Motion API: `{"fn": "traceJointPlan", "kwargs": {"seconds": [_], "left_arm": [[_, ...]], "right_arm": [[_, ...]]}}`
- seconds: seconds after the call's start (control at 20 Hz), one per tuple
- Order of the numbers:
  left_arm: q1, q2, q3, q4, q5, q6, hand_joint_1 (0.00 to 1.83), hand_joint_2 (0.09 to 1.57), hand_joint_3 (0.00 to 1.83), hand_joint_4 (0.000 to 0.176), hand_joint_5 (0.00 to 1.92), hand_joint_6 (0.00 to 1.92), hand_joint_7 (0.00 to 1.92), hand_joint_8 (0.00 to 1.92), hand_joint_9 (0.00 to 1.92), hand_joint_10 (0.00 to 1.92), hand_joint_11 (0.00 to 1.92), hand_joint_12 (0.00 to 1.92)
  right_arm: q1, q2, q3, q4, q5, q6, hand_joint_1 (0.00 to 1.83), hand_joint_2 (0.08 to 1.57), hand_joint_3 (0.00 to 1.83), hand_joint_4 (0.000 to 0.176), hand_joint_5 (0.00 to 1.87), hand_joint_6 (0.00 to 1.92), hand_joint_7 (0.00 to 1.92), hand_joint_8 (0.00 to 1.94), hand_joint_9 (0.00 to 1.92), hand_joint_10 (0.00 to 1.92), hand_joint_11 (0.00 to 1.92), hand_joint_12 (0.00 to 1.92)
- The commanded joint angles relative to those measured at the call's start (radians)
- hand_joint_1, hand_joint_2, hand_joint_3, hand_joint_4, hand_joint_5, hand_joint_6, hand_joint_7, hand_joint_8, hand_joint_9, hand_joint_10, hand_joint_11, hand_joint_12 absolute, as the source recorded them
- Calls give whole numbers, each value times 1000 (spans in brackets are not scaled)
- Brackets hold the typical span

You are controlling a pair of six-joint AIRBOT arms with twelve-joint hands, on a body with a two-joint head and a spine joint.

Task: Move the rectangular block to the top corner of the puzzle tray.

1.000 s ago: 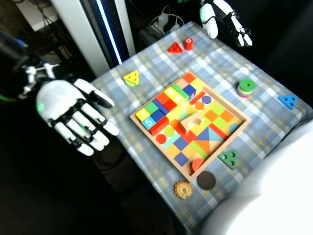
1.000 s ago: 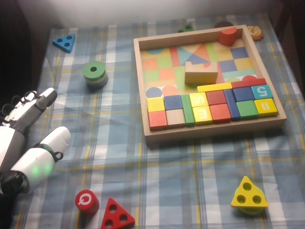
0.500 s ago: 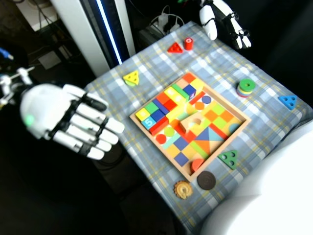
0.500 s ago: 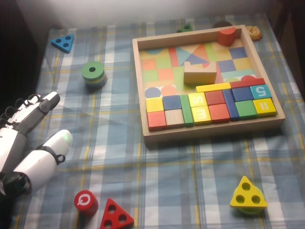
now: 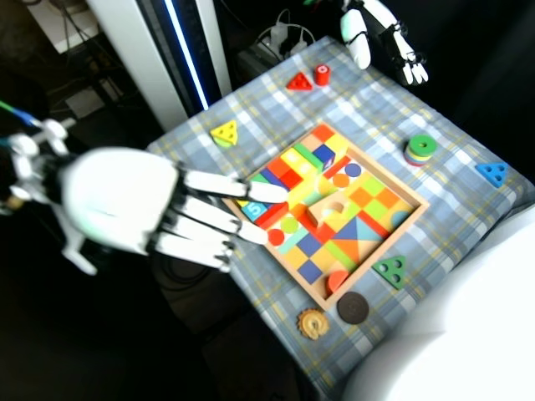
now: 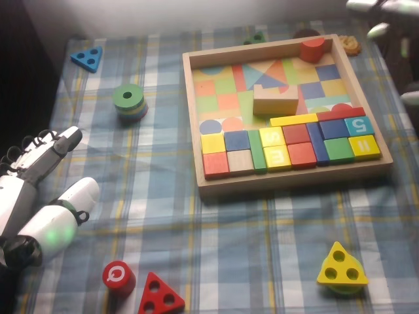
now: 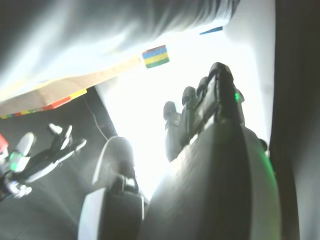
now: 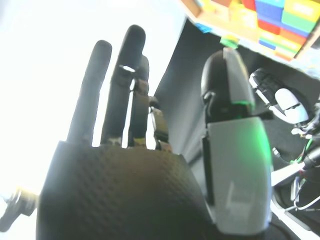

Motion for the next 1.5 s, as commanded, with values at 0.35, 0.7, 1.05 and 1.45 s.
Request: {"fn": "traceJointPlan", "kwargs": {"seconds": [0.35,0.7,1.05,1.45], "left_arm": [[6,0,4,41,-109,-7,379,1381,2,65,305,0,147,0,0,0,0,0],[7,4,7,42,-97,-7,353,1385,3,83,290,1,138,0,0,0,0,0],[8,6,8,45,-89,-7,375,1381,0,69,310,3,152,2,0,0,0,0],[8,6,6,45,-91,-7,377,1384,1,73,281,0,121,0,0,0,0,0]], "right_arm": [[166,-98,146,-259,-7,284,1324,1109,4,0,134,13,1155,1938,1465,1921,1491,1921],[292,-169,230,-679,-77,598,1698,1146,0,0,327,16,1362,1941,1570,1921,1644,1921],[350,-238,262,-946,-77,762,1745,1133,0,0,356,4,1272,1941,1469,1921,1505,1921],[350,-279,278,-1000,-73,794,1703,1131,0,0,330,0,1368,1941,1512,1921,1539,1921]]}}
